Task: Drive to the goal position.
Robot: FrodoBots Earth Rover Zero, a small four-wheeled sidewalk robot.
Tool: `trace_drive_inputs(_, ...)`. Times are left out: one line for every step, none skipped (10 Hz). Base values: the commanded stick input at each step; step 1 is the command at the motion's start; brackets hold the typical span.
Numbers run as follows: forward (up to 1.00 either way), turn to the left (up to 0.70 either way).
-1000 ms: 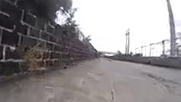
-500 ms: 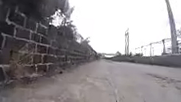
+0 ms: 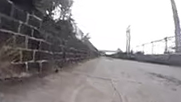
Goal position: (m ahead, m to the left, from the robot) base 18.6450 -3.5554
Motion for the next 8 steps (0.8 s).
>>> trace_drive_inputs(0.70, 0.00)
trace_drive_inputs(0.70, 0.00)
trace_drive_inputs(0.70, 0.00)
trace_drive_inputs(0.70, 0.00)
trace_drive_inputs(0.70, 0.00)
trace_drive_inputs(0.70, 0.00)
trace_drive_inputs(0.70, 0.00)
trace_drive_inputs(0.70, 0.00)
